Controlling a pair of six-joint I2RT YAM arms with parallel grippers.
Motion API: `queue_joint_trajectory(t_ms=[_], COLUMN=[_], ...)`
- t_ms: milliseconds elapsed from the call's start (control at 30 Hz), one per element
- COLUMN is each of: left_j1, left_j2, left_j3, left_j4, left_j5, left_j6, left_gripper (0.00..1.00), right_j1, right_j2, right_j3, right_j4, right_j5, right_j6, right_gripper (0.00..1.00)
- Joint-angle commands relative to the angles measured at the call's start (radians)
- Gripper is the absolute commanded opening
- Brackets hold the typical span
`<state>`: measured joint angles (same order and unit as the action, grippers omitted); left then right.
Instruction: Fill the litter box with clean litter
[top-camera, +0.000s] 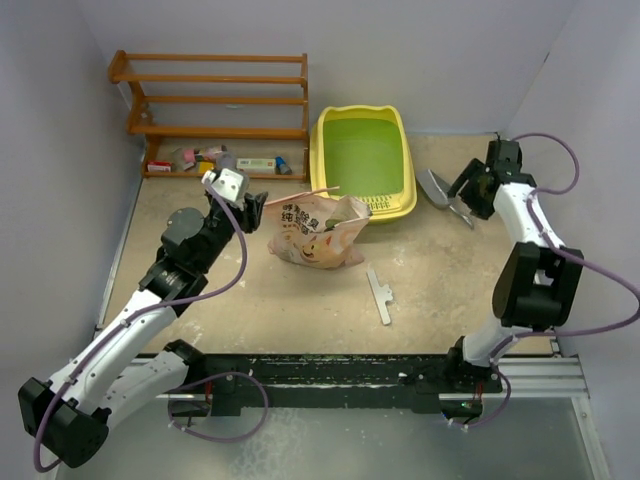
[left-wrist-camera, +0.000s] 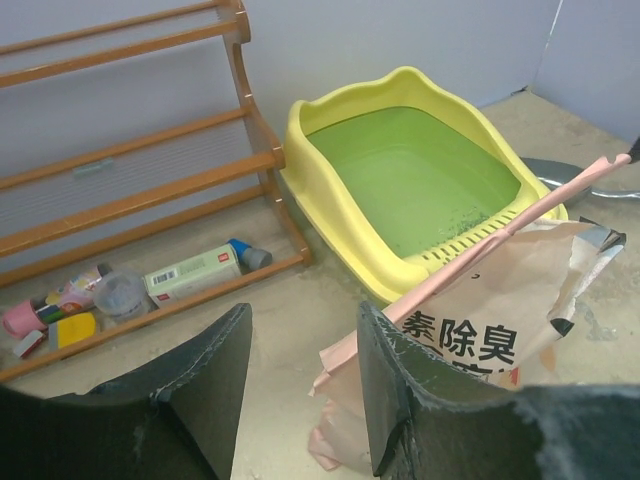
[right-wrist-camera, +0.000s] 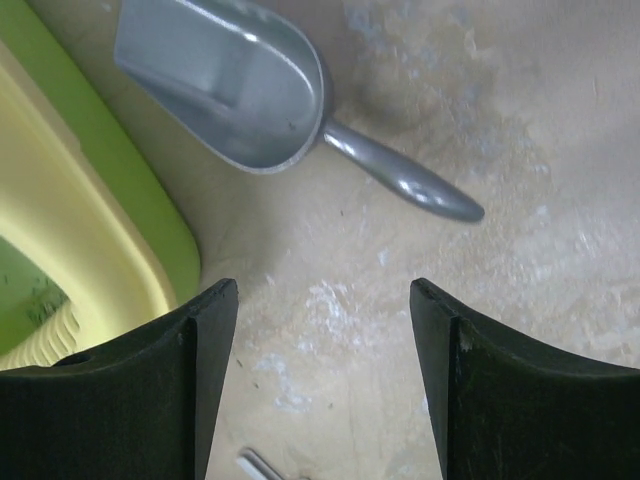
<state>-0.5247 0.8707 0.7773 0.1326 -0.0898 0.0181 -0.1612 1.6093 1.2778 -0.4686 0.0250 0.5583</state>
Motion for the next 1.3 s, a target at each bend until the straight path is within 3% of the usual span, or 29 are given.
queue_joint_trajectory(t_ms=[0, 133, 300, 533, 633, 700, 767, 900, 1067, 1267], left_j1=[0.0, 0.0, 0.0, 0.0, 0.0, 0.0, 0.0, 0.001, 0.0, 0.0], left_j2=[-0.019, -0.028, -0.037, -0.045, -0.04, -0.038, -0.038, -0.036, -0.019, 0.045], left_j3=[0.035, 0.029, 0.025, 0.026, 0.025, 0.026, 0.025, 0.029, 0.051, 0.131], left_j4=[0.01, 0.011, 0.007, 0.002, 0.003, 0.002, 0.004, 0.005, -0.023, -0.098], left_j5=[0.001, -0.013, -0.029, -0.036, -0.034, -0.029, -0.023, -0.009, 0.065, 0.27], left_j6=[-0.019, 0.0, 0.017, 0.036, 0.039, 0.038, 0.038, 0.042, 0.045, -0.007], left_gripper=[0.5, 0.5, 0.5, 0.51, 0.51, 0.51, 0.51, 0.53, 0.6, 0.65], right_j1=[0.004, 0.003, -0.001, -0.001, 0.0, -0.001, -0.001, -0.001, 0.025, 0.255], right_j2=[0.135, 0.278, 0.449, 0.521, 0.55, 0.57, 0.566, 0.411, 0.064, -0.313], right_j3=[0.184, 0.312, 0.454, 0.453, 0.45, 0.456, 0.455, 0.361, 0.184, 0.092], right_j4=[0.027, 0.004, -0.065, -0.041, -0.034, -0.051, -0.076, -0.059, -0.012, -0.073], right_j5=[0.033, 0.054, 0.055, 0.063, 0.047, 0.053, 0.069, 0.176, 0.232, 0.162], right_j6=[-0.006, -0.019, -0.03, -0.038, -0.054, -0.07, -0.082, -0.096, -0.116, -0.23], right_gripper=[0.71, 0.68, 0.56, 0.52, 0.34, 0.03, 0.0, 0.0, 0.0, 0.0])
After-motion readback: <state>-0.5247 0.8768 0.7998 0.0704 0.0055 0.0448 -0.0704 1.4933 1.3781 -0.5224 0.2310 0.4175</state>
